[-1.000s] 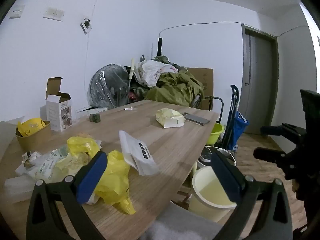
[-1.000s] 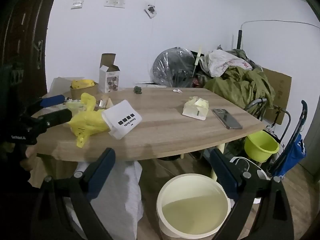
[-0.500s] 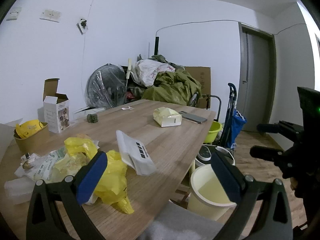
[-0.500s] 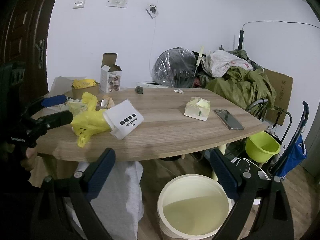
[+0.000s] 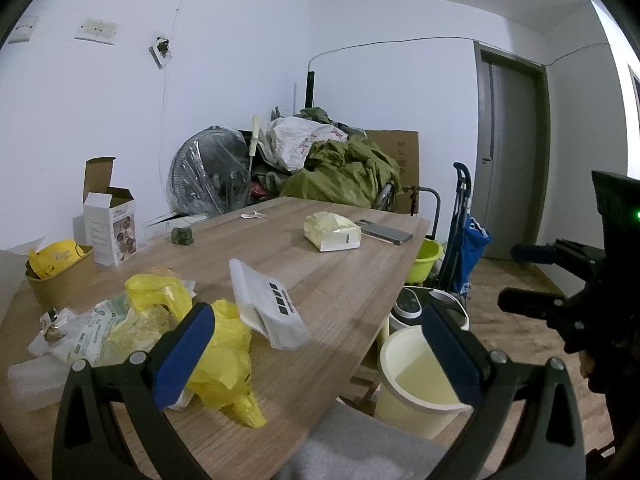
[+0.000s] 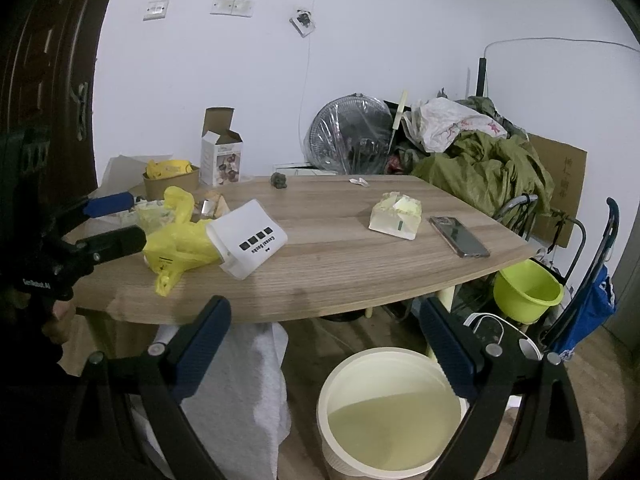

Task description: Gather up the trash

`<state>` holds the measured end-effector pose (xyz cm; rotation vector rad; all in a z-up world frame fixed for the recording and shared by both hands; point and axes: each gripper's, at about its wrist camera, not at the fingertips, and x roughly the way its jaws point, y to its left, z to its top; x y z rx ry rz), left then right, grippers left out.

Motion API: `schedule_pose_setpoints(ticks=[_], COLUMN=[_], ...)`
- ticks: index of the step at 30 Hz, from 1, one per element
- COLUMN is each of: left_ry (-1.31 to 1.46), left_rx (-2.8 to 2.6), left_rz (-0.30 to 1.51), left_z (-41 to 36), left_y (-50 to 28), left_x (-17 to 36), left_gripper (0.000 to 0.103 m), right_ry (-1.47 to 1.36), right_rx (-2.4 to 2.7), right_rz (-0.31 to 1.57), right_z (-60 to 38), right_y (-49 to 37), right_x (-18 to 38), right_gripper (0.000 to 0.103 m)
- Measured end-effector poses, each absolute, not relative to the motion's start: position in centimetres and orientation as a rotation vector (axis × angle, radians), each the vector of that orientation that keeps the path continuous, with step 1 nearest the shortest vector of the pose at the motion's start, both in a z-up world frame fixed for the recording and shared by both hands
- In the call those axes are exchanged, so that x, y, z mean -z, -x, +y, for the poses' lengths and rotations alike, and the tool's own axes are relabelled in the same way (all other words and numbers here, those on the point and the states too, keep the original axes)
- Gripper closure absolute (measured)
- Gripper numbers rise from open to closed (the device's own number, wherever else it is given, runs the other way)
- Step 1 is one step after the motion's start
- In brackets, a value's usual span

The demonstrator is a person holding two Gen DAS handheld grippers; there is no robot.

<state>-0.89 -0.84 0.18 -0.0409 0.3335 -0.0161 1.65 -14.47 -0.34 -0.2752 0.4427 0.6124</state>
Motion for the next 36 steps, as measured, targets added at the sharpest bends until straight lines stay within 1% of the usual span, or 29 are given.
schedule_pose_setpoints(ticks=[36], left_ry=[0.043], left_rx=[0.019], left_rz=[0.338], left_z=[-0.97], left_y=[0.74], left_x=[-0.03], left_gripper=[0.0], right_ry=[0.263], right_rx=[-0.614], right_rz=[0.444], right_z=[-14.62], right_y=[-1.93], right_x=[0.49], right_gripper=[0.008])
